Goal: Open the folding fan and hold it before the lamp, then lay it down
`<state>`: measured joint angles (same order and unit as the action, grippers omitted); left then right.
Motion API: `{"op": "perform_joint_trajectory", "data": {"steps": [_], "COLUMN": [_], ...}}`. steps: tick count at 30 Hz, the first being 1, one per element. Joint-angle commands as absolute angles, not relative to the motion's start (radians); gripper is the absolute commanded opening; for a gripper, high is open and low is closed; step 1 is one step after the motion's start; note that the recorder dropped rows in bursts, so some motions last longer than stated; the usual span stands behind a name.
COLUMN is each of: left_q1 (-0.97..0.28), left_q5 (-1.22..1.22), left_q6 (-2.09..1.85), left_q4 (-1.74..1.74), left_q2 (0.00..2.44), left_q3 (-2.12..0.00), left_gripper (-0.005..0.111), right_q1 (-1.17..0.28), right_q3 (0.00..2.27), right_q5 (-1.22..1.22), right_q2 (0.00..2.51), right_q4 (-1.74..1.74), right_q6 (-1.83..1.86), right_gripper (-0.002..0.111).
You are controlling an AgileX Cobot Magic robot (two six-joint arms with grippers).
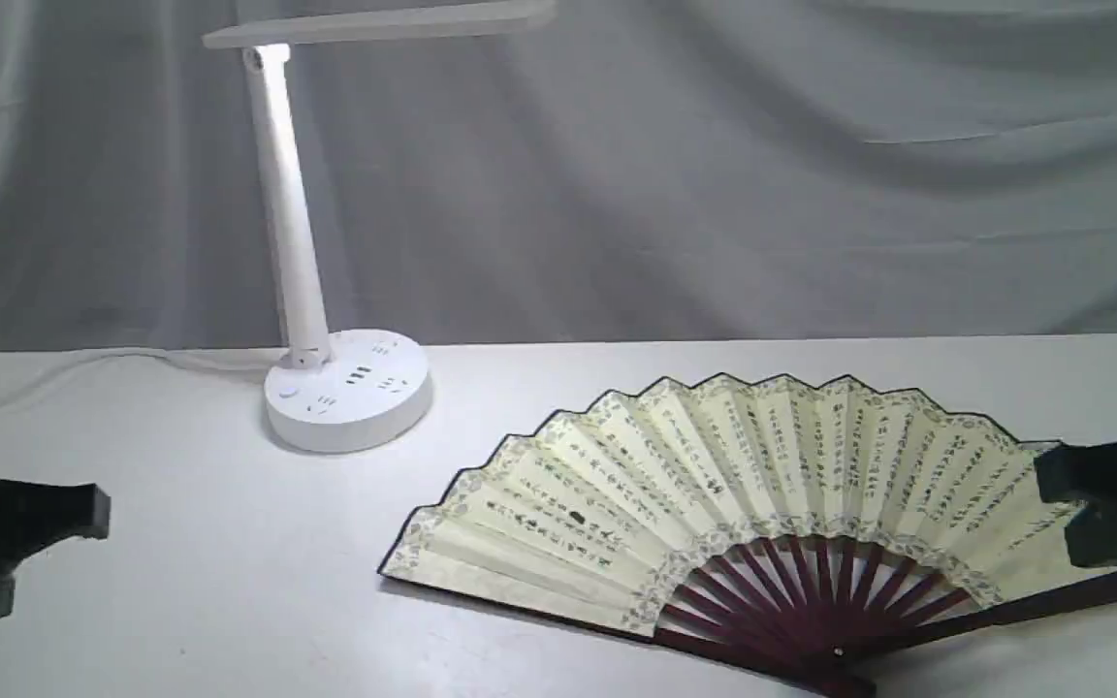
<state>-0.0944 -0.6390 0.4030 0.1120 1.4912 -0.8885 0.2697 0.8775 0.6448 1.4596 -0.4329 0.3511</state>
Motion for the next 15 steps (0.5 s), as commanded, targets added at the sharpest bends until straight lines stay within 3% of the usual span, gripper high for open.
{"op": "perform_joint_trajectory", "data": {"steps": [1, 15], "left_q1": [-0.041, 0.000], "left_q5": [-0.735, -0.757], "left_q6": [0.285, 0.047], "left_q4": [0.058, -0.030], "left_q2": [1.481, 1.481], "left_q3": [-0.890, -0.890], "left_gripper": [0.000, 0.000], "right_q1": [0.265, 0.265], "right_q3": [0.875, 0.875], "right_q5": [0.664, 0.810], "right_q2": [1.451, 1.451], "right_q4": [-0.236, -0.080], "right_q6": [0.212, 0.163], "right_gripper": [0.025, 0.025]}}
